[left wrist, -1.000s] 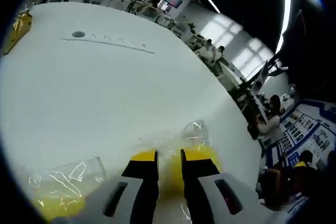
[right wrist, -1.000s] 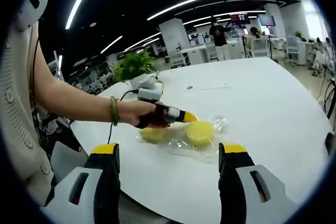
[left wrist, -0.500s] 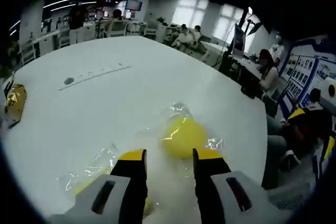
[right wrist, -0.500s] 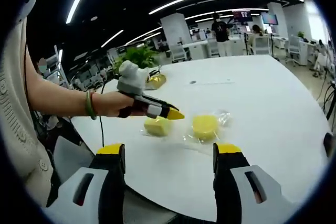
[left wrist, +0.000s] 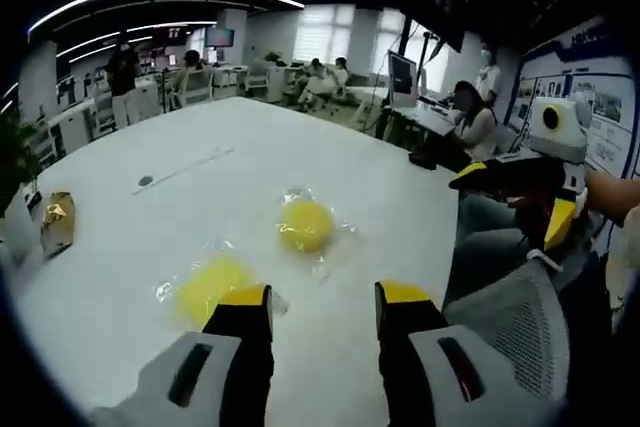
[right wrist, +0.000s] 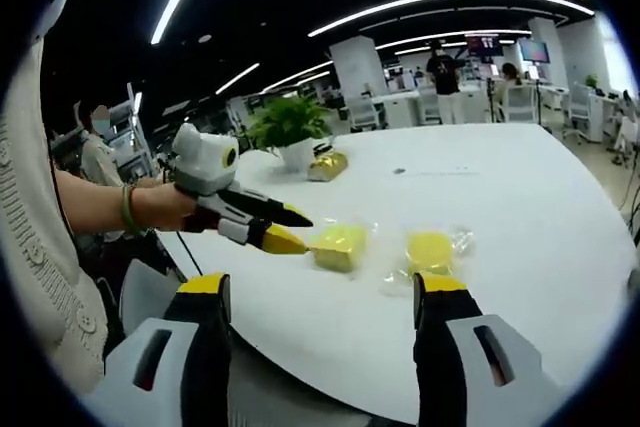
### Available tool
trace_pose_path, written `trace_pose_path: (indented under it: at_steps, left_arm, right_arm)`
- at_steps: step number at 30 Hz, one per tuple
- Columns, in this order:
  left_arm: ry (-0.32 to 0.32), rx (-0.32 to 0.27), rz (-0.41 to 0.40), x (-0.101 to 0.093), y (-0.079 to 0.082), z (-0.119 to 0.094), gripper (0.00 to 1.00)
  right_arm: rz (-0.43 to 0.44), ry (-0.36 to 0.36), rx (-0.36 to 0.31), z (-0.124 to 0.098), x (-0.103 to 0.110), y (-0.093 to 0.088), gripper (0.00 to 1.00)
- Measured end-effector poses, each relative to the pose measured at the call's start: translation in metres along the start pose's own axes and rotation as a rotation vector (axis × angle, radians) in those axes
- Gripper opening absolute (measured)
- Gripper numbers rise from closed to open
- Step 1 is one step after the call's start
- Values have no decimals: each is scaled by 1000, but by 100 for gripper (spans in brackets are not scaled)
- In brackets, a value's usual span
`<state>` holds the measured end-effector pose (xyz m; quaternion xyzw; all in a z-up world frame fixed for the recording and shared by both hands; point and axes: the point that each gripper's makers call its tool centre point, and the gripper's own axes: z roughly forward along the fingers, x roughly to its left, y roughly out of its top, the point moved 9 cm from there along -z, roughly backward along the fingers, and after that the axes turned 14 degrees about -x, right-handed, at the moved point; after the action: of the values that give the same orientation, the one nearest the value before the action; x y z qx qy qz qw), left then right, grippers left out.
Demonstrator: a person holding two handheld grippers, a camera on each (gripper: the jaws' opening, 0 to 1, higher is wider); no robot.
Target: Compare the silicone blocks by pressing each to a similar depth, holding the contact briefly, and releasing to observe deformation and rebound differences across the visible hardness samples.
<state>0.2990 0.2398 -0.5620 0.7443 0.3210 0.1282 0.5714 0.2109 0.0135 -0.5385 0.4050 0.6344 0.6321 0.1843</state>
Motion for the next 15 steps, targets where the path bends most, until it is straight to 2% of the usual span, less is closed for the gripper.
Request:
trace_pose_path:
  at_steps: [8, 12, 15]
  left_arm:
    - [56, -88, 0, -12, -9, -66, 51]
    - [109, -134, 1, -13, -16, -90, 61]
    - [135, -163, 14, -15, -21, -108, 63]
  right_arm:
    - [3, 55, -27, -2, 16, -6, 78]
    - [3, 72, -58, -5, 21, -9, 81]
    - [-2, 75, -82, -7, 22, -10, 82]
